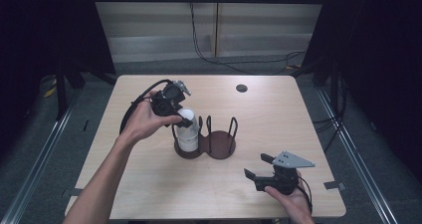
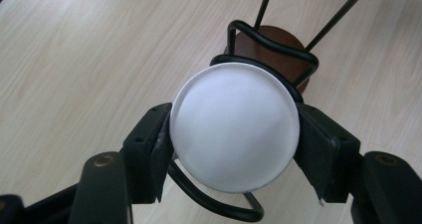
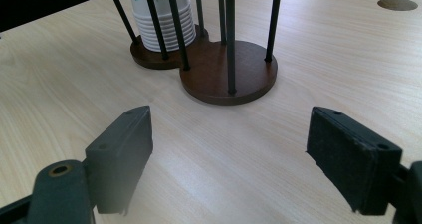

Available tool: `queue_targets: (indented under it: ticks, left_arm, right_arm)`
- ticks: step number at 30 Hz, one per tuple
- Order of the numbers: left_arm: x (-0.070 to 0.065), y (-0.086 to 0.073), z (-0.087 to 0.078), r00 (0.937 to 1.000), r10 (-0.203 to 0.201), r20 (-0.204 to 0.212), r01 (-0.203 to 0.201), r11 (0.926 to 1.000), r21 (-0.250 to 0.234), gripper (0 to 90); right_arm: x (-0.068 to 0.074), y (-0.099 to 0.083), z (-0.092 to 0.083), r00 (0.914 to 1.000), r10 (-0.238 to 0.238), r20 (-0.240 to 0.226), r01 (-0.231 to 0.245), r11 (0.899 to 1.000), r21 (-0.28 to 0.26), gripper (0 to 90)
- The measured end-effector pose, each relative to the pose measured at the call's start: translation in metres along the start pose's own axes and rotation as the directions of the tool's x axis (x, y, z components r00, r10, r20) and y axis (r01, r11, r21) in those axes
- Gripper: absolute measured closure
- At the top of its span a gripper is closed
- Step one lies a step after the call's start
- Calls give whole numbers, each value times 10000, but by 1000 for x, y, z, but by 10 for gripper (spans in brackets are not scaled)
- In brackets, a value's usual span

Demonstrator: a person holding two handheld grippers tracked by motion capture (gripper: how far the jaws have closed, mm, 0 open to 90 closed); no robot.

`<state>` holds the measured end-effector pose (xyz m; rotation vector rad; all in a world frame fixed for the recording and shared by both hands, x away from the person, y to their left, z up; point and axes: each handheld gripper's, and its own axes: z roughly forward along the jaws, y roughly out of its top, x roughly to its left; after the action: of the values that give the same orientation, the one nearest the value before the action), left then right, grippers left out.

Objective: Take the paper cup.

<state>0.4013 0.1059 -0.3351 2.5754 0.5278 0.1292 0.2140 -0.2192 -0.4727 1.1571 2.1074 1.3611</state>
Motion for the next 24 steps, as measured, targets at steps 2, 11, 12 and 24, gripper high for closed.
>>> queue_targets:
  ticks: [2, 11, 12, 24]
  left_arm:
    - [-1, 0, -1, 9999, -135, -41, 135, 9998, -145, 362]
    - [0, 0, -12, 9999, -116, -77, 112, 9986, -526, 363]
    - [0, 0, -14, 9999, -79, -71, 75, 9985, -545, 364]
    - [0, -2, -25, 9998, -210, -29, 206, 9946, -1017, 365]
  right_arm:
    - [0, 0, 0, 10000, 52, 24, -52, 10000, 60, 179]
    - [0, 0, 0, 10000, 44, 28, -44, 10000, 78, 179]
    - [0, 0, 0, 10000, 55, 26, -56, 10000, 57, 179]
    - [-1, -1, 1, 9999, 120, 84, -121, 9999, 58, 175]
